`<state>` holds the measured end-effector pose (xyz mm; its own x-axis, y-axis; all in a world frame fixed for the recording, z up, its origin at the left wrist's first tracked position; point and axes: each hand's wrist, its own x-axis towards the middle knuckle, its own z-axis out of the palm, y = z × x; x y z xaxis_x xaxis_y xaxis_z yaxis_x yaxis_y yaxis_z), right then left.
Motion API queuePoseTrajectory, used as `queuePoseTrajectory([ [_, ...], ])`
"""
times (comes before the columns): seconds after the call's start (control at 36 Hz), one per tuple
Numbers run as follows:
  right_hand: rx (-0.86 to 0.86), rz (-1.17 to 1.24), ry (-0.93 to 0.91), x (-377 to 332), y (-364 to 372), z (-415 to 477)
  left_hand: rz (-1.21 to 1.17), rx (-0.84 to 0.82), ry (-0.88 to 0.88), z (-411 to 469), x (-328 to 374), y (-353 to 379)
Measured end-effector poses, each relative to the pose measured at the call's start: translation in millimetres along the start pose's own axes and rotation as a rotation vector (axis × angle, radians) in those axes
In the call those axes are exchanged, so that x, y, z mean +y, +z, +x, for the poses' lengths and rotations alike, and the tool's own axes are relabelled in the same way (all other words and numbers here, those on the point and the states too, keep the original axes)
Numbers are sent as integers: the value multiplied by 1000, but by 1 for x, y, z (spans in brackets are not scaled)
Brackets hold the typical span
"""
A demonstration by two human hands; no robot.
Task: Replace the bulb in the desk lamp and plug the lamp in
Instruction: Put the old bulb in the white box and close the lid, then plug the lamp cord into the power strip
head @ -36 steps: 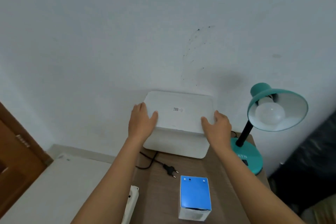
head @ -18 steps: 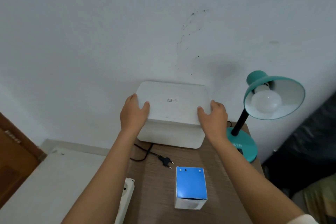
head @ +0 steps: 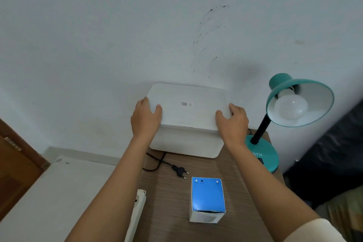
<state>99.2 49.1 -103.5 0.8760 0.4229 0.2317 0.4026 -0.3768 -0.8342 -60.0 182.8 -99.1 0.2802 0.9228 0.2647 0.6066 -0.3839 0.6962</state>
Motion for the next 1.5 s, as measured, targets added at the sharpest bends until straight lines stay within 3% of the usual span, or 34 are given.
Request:
queuePoseTrajectory([
  [0.53, 75, 99, 86, 1, 5, 3, -14, 84, -34, 2, 4, 5],
  [0.64, 2, 93, 76, 0, 0, 3, -61, 55, -28, 3, 2, 3],
  [0.86, -147, -139, 1, -6, -21, -3, -127, -58, -9, -5, -10, -14],
  [1.14, -296, -163, -211, -43, -25, -80, -92, -131, -101, -93, -37, -67],
  [1.36, -550, -143, -81, -39, 36, -149, 36, -312, -151, -183, -92, -74],
  [1.5, -510, -132, 20, -21, 68, -169, -6, -351, -165, -209, -122, -71],
])
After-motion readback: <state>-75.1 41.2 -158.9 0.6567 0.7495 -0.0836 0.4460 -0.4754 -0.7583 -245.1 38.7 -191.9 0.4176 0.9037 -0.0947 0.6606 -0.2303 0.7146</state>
